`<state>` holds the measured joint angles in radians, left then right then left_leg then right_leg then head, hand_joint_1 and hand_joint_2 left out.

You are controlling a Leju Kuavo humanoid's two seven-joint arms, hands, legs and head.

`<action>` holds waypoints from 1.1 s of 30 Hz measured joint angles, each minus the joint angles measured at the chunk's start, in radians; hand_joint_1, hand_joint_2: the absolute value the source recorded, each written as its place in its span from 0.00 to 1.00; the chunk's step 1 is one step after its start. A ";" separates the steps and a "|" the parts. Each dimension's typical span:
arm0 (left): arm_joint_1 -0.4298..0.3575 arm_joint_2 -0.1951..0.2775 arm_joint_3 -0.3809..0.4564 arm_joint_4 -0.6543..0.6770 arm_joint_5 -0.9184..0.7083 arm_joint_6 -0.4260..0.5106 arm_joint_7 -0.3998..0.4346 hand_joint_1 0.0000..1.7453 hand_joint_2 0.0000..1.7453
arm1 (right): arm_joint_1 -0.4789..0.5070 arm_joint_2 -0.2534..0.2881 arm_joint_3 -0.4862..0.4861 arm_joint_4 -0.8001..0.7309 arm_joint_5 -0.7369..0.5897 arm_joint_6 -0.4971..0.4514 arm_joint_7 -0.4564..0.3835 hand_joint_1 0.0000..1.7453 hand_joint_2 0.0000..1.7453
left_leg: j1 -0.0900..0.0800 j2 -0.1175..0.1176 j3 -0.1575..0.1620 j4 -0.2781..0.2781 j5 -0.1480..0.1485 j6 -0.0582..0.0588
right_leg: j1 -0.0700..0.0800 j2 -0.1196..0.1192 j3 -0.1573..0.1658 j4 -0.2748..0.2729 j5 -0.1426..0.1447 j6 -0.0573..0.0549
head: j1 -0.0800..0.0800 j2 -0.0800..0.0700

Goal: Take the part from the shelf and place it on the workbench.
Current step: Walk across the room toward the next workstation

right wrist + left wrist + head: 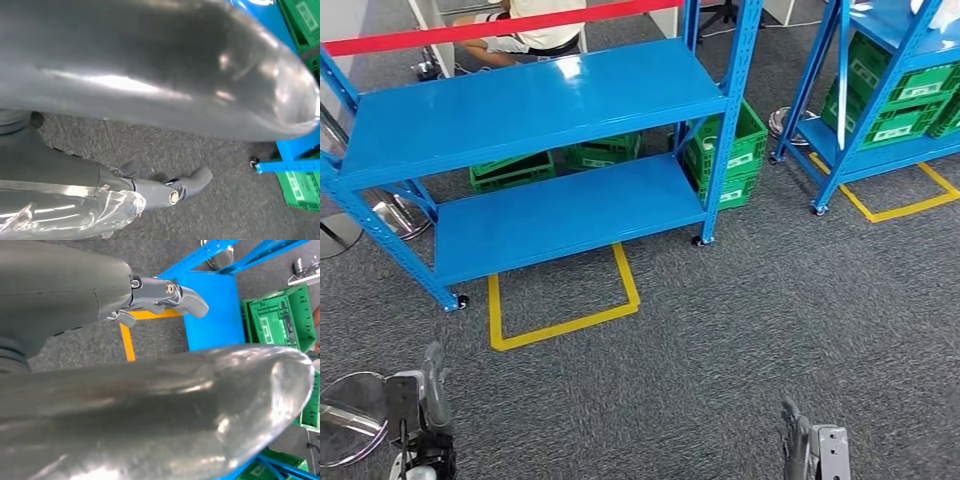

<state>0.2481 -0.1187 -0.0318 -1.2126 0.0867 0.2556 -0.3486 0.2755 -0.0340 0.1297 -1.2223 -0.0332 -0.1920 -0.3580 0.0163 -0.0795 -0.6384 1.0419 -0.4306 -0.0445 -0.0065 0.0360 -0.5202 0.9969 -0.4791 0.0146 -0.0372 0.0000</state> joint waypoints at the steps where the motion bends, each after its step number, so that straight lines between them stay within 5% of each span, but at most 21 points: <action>1: -0.001 0.000 -0.002 0.000 -0.003 0.002 -0.001 0.00 0.00 | -0.001 0.002 -0.003 0.004 0.005 0.001 -0.002 0.00 0.00 | -0.003 0.033 -0.025 0.053 -0.033 -0.001 | 0.001 -0.015 -0.001 -0.002 0.002 -0.005 | -0.004 0.000; 3: -0.003 0.000 -0.003 0.000 -0.010 0.005 -0.002 0.00 0.00 | 0.000 0.005 -0.009 0.013 0.017 0.004 -0.004 0.00 0.00 | -0.005 0.062 -0.078 0.173 -0.103 -0.004 | 0.005 -0.045 -0.005 -0.003 0.003 -0.010 | -0.008 0.000; 5: -0.001 0.001 -0.004 0.000 -0.015 0.008 -0.002 0.00 0.00 | 0.000 0.008 -0.016 0.022 0.029 0.006 -0.006 0.00 0.00 | -0.005 0.067 -0.086 0.215 -0.112 -0.005 | 0.006 -0.075 -0.007 -0.002 0.003 -0.010 | -0.008 0.000; 7: 0.000 0.001 -0.004 -0.001 -0.019 0.010 -0.003 0.00 0.00 | -0.003 0.012 -0.023 0.029 0.042 0.008 -0.008 0.00 0.00 | -0.005 0.084 -0.020 0.120 -0.059 -0.003 | 0.006 -0.103 -0.005 -0.002 0.002 -0.008 | -0.009 0.000; 9: -0.002 0.001 -0.004 -0.004 -0.024 0.012 -0.005 0.00 0.00 | -0.007 0.015 -0.028 0.035 0.053 0.009 -0.010 0.00 0.00 | -0.010 0.130 0.057 -0.007 -0.017 0.004 | 0.012 -0.126 -0.005 0.001 -0.002 -0.001 | -0.009 0.000; 11: -0.001 0.001 -0.006 -0.007 -0.029 0.014 -0.006 0.00 0.00 | -0.011 0.017 -0.032 0.038 0.062 0.009 -0.012 0.00 0.00 | -0.015 0.148 0.081 -0.057 -0.011 0.015 | 0.018 -0.147 -0.003 0.004 -0.005 0.008 | -0.006 0.000; 12: 0.001 0.001 -0.007 -0.007 -0.031 0.015 -0.006 0.00 0.00 | -0.013 0.018 -0.034 0.040 0.065 0.010 -0.013 0.00 0.00 | -0.016 0.136 0.078 -0.059 -0.009 0.023 | 0.018 -0.157 -0.001 0.003 -0.006 0.013 | -0.005 0.000; 13: 0.004 0.001 -0.007 -0.008 -0.033 0.016 -0.007 0.00 0.00 | -0.016 0.019 -0.036 0.041 0.068 0.010 -0.013 0.00 0.00 | -0.015 0.126 0.076 -0.060 -0.007 0.029 | 0.017 -0.156 0.001 0.004 -0.008 0.018 | -0.003 0.000; 15: 0.006 0.002 -0.008 -0.009 -0.035 0.018 -0.007 0.00 0.00 | -0.018 0.021 -0.040 0.043 0.071 0.010 -0.014 0.00 0.00 | -0.009 0.105 0.074 -0.063 -0.001 0.041 | 0.012 -0.111 -0.014 0.041 -0.038 0.030 | -0.001 0.000; 17: 0.004 0.002 -0.009 -0.012 -0.036 0.020 -0.007 0.00 0.00 | -0.016 0.021 -0.045 0.047 0.073 0.010 -0.014 0.00 0.00 | -0.005 0.083 0.070 -0.064 0.003 0.048 | 0.007 -0.054 -0.067 0.161 -0.104 0.039 | 0.002 0.000; 18: 0.004 0.002 -0.009 -0.012 -0.037 0.021 -0.008 0.00 0.00 | -0.015 0.022 -0.047 0.050 0.075 0.010 -0.014 0.00 0.00 | -0.005 0.073 0.067 -0.064 0.004 0.051 | 0.006 -0.044 -0.101 0.232 -0.133 0.041 | 0.003 0.000; 20: 0.006 0.002 -0.010 -0.013 -0.042 0.024 -0.008 0.00 0.00 | -0.013 0.022 -0.051 0.057 0.078 0.011 -0.014 0.00 0.00 | -0.005 0.056 0.066 -0.063 0.006 0.052 | 0.004 -0.039 -0.136 0.296 -0.139 0.043 | 0.003 0.000; 23: 0.008 0.002 -0.010 -0.013 -0.046 0.026 -0.009 0.00 0.00 | -0.016 0.024 -0.055 0.064 0.082 0.011 -0.016 0.00 0.00 | -0.004 0.036 0.069 -0.062 0.007 0.046 | -0.001 -0.031 -0.067 0.134 -0.040 0.043 | 0.004 0.000; 25: 0.008 0.002 -0.010 -0.014 -0.047 0.026 -0.010 0.00 0.00 | -0.018 0.026 -0.058 0.065 0.085 0.010 -0.017 0.00 0.00 | -0.006 0.029 0.065 -0.058 0.008 0.034 | -0.004 -0.016 -0.022 0.031 -0.006 0.038 | 0.004 0.000; 29: 0.012 0.001 -0.011 -0.018 -0.048 0.026 -0.011 0.00 0.00 | -0.017 0.032 -0.062 0.065 0.103 0.006 -0.014 0.00 0.00 | -0.003 0.033 0.052 -0.050 0.006 0.009 | -0.001 -0.014 -0.017 0.013 0.002 0.013 | -0.001 0.000; 31: 0.013 0.001 -0.013 -0.020 -0.048 0.026 -0.010 0.00 0.00 | -0.015 0.034 -0.065 0.064 0.111 0.004 -0.013 0.00 0.00 | -0.003 0.052 0.021 0.017 -0.039 0.001 | -0.003 -0.021 -0.018 0.008 0.008 0.000 | -0.006 0.000; 33: 0.012 0.001 -0.014 -0.021 -0.049 0.026 -0.010 0.00 0.00 | -0.013 0.036 -0.067 0.064 0.113 0.004 -0.011 0.00 0.00 | -0.003 0.062 -0.042 0.151 -0.104 -0.004 | -0.001 -0.029 -0.020 0.008 0.008 -0.005 | -0.010 0.000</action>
<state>0.2601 -0.1176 -0.0460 -1.2334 0.0381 0.2811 -0.3590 0.2629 0.0016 0.0625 -1.1581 0.0803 -0.1882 -0.3694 0.0130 -0.0171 -0.6808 1.1926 -0.5347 -0.0484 -0.0075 0.0069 -0.5404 1.0049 -0.4706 0.0095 -0.0470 0.0000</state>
